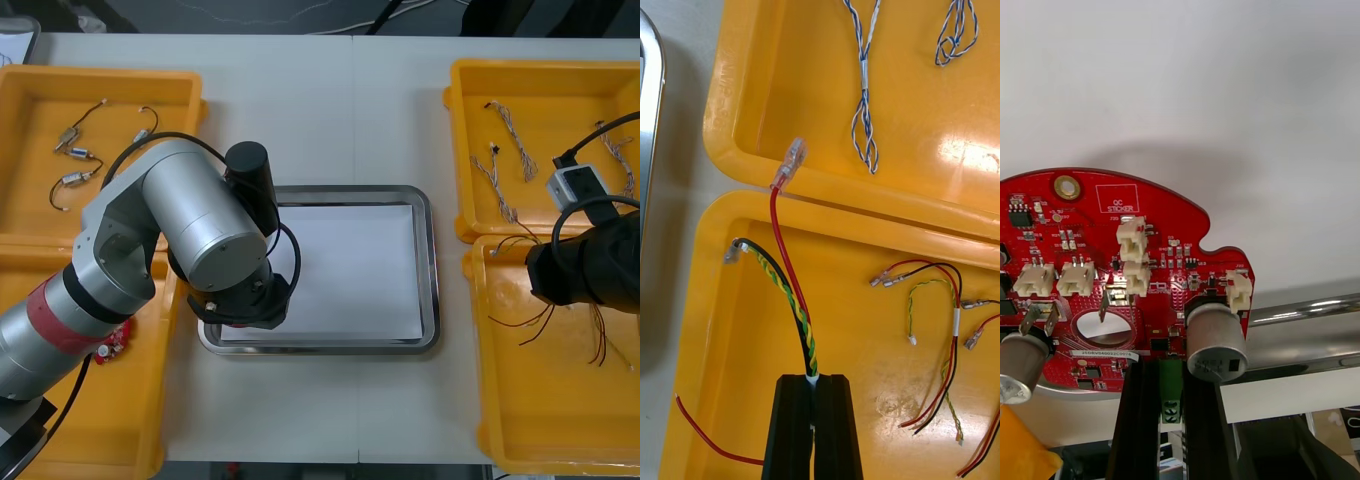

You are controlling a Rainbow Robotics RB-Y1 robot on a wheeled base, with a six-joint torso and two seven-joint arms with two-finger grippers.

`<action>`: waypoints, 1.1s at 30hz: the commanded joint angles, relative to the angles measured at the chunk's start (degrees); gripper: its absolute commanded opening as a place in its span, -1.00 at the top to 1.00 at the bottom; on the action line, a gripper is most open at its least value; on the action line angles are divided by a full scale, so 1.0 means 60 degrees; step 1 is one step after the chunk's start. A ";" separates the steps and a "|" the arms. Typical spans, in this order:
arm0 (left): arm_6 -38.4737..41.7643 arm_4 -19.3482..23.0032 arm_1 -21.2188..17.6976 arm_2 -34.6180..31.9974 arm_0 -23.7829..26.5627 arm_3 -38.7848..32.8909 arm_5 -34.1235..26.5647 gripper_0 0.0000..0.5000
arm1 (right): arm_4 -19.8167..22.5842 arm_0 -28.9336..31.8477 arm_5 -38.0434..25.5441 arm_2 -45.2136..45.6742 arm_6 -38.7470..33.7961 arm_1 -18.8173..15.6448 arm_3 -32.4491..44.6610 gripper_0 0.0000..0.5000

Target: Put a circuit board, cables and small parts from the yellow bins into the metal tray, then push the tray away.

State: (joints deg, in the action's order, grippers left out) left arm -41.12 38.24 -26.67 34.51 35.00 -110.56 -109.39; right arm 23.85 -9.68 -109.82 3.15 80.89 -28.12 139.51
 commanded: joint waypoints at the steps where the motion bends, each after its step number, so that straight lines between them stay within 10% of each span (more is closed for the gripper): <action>1: -0.0559 -0.0148 0.0416 0.0196 0.0568 0.0160 0.0272 1.00 | -0.0063 -0.0188 -0.0030 -0.0130 -0.0151 0.0117 0.0273 1.00; 33: -0.0647 -0.0632 0.0650 0.0635 0.0685 0.1127 0.0990 1.00 | -0.0063 -0.0188 -0.0030 -0.0130 -0.0151 0.0117 0.0273 1.00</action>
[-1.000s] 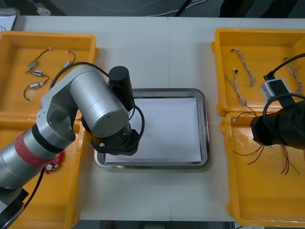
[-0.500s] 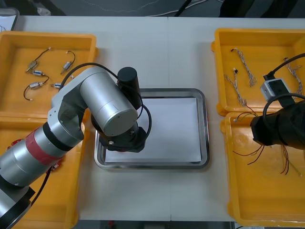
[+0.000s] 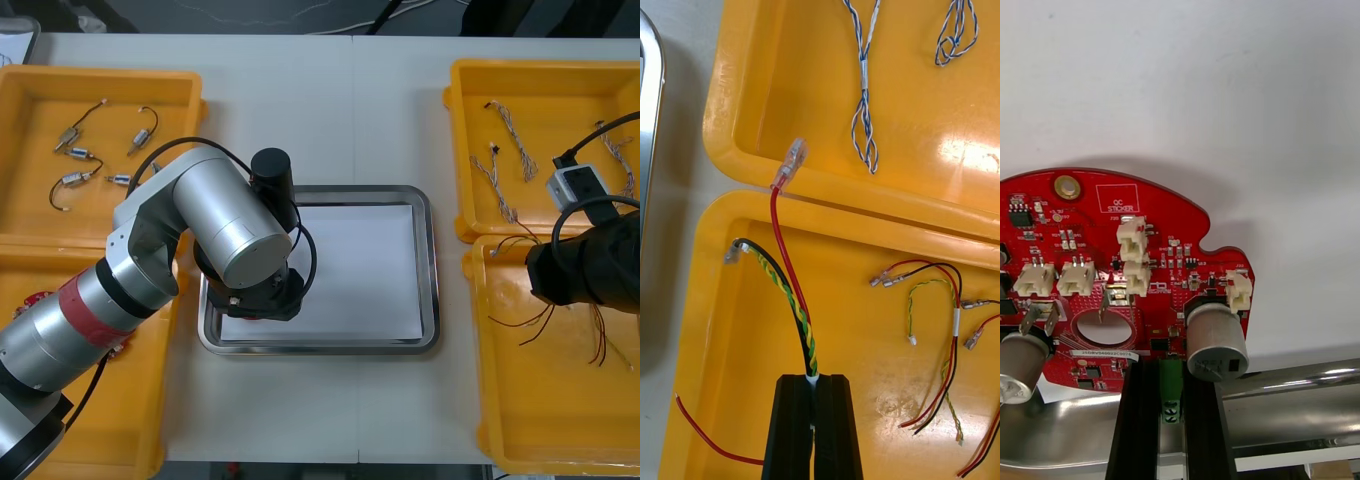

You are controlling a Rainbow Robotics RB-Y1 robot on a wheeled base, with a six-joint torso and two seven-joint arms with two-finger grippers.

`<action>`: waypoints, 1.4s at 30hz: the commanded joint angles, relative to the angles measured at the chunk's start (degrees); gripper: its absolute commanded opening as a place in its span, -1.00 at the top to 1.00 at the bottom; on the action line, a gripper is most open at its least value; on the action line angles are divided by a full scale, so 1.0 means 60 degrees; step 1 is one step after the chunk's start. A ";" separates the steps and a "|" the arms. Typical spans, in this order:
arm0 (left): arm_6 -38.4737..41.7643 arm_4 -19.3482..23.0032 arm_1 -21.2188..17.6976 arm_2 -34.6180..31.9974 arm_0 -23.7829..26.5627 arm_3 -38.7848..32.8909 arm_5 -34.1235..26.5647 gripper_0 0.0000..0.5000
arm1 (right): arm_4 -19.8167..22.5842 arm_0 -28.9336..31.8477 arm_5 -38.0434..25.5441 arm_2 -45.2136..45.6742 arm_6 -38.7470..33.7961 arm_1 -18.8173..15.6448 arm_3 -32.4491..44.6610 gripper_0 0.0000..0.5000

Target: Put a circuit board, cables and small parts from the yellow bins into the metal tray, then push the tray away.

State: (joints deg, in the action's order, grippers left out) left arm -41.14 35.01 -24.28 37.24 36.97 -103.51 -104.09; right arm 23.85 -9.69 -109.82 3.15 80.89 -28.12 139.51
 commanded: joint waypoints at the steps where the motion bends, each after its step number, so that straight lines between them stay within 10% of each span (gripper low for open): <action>1: -0.0643 -0.0093 0.0238 0.0180 0.0357 -0.0048 0.0108 1.00 | -0.0063 -0.0187 -0.0030 -0.0130 -0.0151 0.0117 0.0273 1.00; 8: -0.0643 -0.0122 0.0253 0.0195 0.0313 -0.0033 0.0152 1.00 | -0.0063 -0.0187 -0.0030 -0.0130 -0.0151 0.0117 0.0273 1.00; 12: -0.0643 -0.0137 0.0238 0.0180 0.0284 -0.0048 0.0225 0.14 | -0.0063 -0.0187 -0.0030 -0.0130 -0.0151 0.0117 0.0273 1.00; 18: -0.0629 -0.0137 0.0238 0.0180 0.0255 -0.0048 0.0254 -0.22 | -0.0063 -0.0187 -0.0030 -0.0130 -0.0151 0.0117 0.0273 1.00; 22: -0.0614 -0.0137 0.0238 0.0180 0.0255 -0.0062 0.0254 -1.00 | -0.0063 -0.0187 -0.0030 -0.0130 -0.0151 0.0117 0.0273 1.00; 42: -0.0629 0.0669 -0.0289 -0.1504 0.0255 -0.1923 -0.0984 -1.00 | -0.0063 -0.0187 -0.0030 -0.0130 -0.0151 0.0117 0.0273 1.00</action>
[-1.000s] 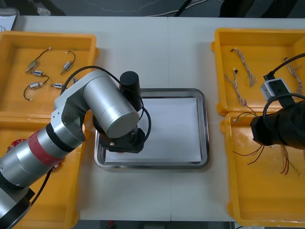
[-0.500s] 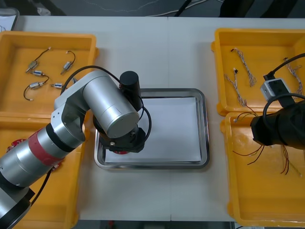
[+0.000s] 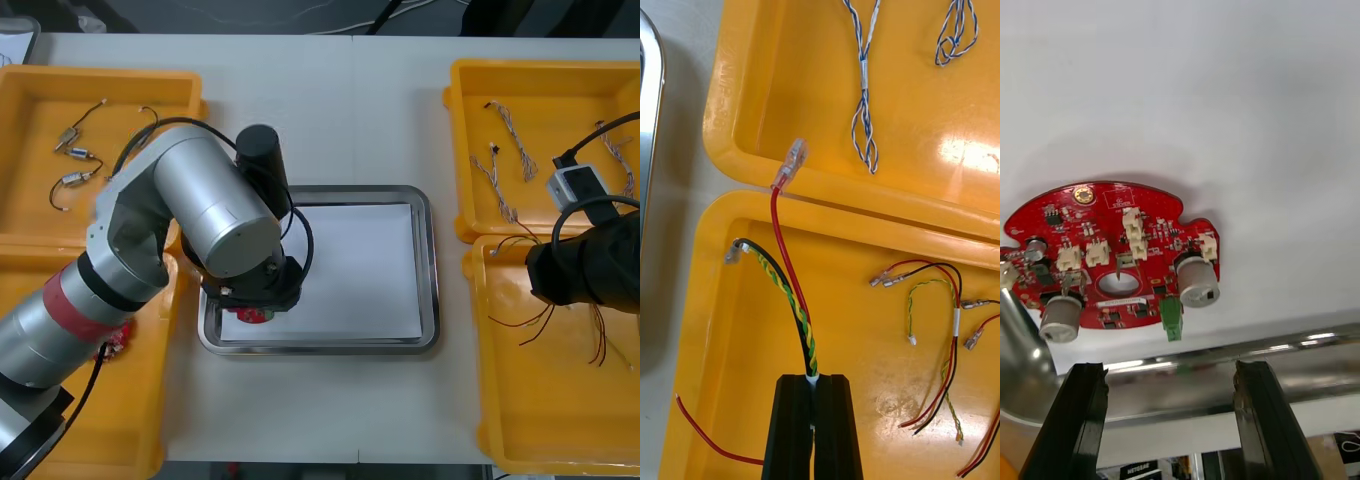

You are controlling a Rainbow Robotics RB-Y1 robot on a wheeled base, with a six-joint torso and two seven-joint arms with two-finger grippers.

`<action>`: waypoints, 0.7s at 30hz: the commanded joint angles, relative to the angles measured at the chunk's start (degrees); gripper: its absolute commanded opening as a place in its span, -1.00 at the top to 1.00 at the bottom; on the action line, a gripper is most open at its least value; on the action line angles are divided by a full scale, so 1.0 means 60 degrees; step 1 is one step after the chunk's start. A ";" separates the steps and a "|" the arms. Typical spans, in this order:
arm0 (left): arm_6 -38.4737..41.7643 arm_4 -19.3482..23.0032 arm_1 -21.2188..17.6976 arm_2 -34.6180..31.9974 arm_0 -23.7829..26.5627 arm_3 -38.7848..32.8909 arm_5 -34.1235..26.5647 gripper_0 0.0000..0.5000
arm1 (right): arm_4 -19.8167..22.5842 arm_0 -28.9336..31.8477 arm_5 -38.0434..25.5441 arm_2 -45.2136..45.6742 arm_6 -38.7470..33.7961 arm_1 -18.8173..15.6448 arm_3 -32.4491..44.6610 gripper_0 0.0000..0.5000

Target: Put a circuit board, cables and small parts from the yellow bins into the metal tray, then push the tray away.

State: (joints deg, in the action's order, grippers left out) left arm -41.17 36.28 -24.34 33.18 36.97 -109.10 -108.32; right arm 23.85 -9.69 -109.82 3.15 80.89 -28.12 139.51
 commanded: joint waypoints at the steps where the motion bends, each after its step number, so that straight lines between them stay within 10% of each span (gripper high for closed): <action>1: -0.0624 0.0589 -0.0397 -0.1032 0.0255 -0.1168 -0.0279 -1.00 | -0.0063 -0.0187 -0.0030 -0.0130 -0.0151 0.0117 0.0273 1.00; 21: -0.1122 0.1644 -0.2989 -0.4182 0.0225 -0.1841 -0.0279 -1.00 | 0.0845 -0.0348 -0.0030 -0.0276 -0.0180 -0.0366 0.0185 1.00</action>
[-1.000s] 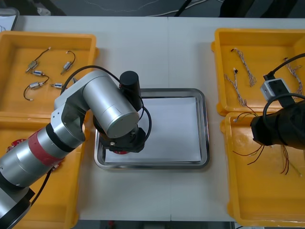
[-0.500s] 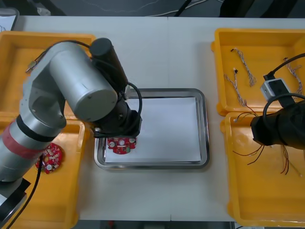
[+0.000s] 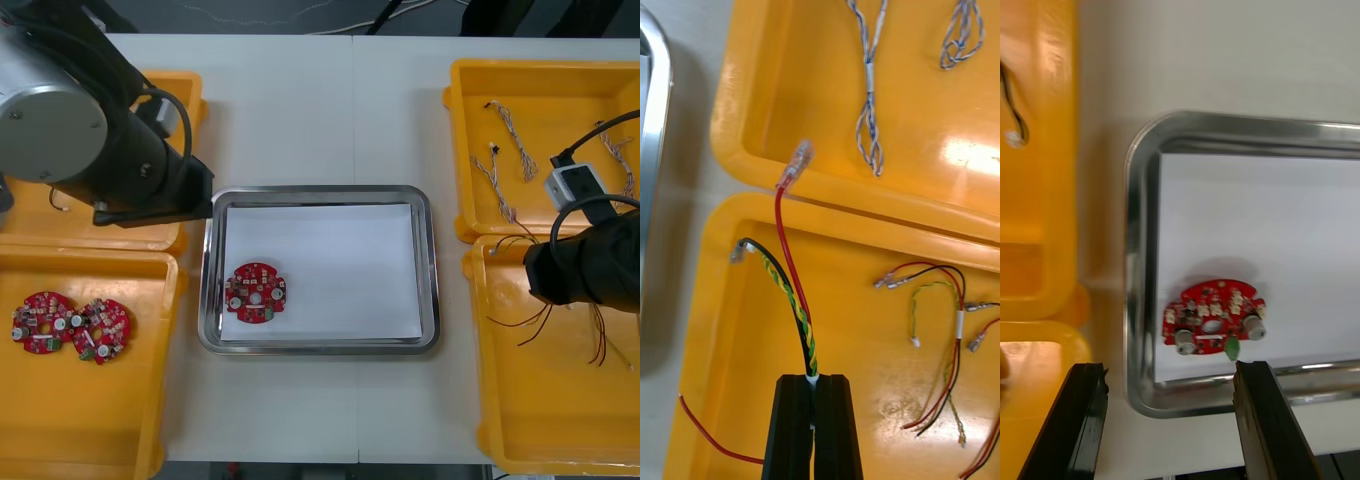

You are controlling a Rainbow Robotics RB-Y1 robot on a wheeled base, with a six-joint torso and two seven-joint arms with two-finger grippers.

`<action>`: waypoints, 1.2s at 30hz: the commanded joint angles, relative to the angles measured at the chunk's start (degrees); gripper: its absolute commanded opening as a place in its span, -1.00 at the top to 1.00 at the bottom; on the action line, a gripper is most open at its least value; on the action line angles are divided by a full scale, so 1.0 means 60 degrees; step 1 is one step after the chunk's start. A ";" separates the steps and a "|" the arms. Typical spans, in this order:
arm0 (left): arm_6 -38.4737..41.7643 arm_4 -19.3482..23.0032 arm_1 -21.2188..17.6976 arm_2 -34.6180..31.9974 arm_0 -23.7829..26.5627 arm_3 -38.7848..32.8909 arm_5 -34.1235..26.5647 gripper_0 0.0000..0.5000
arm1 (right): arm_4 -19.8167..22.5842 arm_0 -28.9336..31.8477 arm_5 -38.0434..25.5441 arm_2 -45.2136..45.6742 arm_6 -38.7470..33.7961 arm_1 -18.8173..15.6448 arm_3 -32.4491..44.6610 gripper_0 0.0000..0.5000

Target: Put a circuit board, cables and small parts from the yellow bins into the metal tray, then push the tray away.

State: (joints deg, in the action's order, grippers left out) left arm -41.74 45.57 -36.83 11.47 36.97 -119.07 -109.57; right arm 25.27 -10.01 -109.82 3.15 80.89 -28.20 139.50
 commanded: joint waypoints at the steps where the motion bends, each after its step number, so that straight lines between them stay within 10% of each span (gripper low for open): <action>1: -0.1130 0.0095 -0.1055 -0.0681 0.0225 -0.0092 -0.0071 -1.00 | 0.0828 -0.0309 -0.0030 -0.0319 -0.0151 -0.0457 0.0172 1.00; 36: -0.4338 -0.1018 -0.1699 -0.2835 -0.0082 0.2984 0.1842 -1.00 | 0.2044 -0.4806 0.1252 -0.6647 0.0376 -0.1438 -0.2010 1.00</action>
State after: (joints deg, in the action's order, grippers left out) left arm -60.34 40.98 -44.51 -3.03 36.87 -100.62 -99.21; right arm 36.94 -34.03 -104.04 -32.33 80.92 -35.34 128.56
